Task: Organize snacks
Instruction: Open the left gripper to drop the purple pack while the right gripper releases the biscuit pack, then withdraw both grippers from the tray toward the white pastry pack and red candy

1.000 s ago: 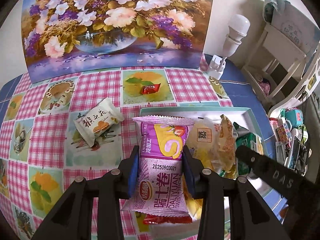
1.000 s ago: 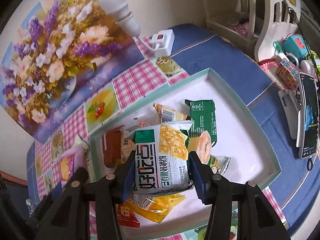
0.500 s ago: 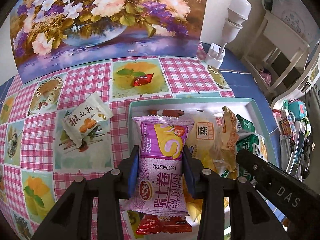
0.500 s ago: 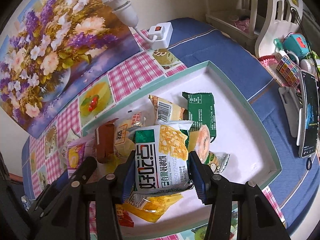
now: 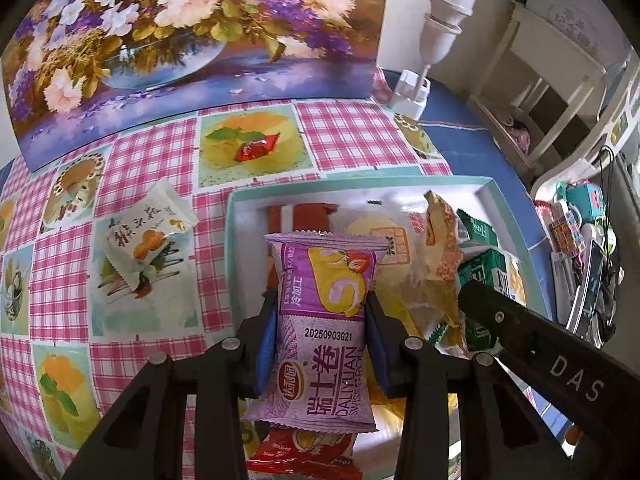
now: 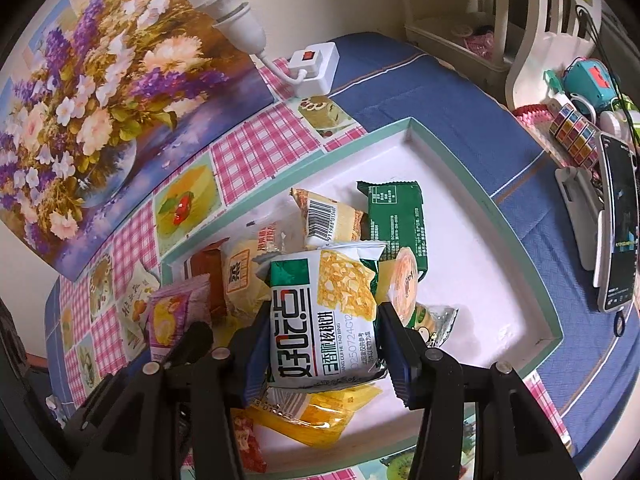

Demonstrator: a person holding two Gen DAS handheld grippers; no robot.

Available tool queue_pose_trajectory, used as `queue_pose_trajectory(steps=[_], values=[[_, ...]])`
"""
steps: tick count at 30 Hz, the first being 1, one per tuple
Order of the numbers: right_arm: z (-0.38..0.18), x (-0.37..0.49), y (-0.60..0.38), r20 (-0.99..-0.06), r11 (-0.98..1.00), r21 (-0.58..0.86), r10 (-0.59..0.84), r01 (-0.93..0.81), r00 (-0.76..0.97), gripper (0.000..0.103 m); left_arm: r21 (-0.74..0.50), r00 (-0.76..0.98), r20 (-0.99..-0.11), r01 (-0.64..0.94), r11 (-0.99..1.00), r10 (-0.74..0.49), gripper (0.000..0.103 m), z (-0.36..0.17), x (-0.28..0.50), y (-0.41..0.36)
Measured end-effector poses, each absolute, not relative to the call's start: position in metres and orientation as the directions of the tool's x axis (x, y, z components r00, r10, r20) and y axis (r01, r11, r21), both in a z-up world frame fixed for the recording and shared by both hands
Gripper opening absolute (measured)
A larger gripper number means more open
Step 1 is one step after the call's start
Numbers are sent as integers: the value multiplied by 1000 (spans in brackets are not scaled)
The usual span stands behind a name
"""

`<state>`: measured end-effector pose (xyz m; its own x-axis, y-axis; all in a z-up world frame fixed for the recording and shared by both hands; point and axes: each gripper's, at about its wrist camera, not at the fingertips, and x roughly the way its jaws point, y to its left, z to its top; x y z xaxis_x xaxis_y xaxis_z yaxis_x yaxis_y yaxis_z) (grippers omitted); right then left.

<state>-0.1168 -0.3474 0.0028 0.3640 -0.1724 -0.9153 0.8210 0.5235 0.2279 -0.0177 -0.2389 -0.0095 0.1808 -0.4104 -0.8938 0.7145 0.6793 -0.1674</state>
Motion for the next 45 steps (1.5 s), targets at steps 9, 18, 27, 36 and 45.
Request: queue_pose_trajectory(steps=[9,18,27,36,45], values=[[1,-118,-349,-919,505,223,-176,834,352,54,-158,164,-903,734,661,-397,42,-15,-26,-243],[-3,-120,-351,-925,488,216,-174,846,337,55,-155,167,-906,724,672,-388,60,-12,-24,-241],[0,-122,-353,-922,482,216,-186,849,340,56,-123,206,-899,728,675,-386,68,4,-24,-238],[11,-121,-351,-907,498,223,-208,838,365,56,-126,240,-896,669,733,-373,69,15,-9,-221],[10,-109,-341,-912,541,200,-203,817,357,58,-100,290,-914,519,849,-285,79,10,23,-184]])
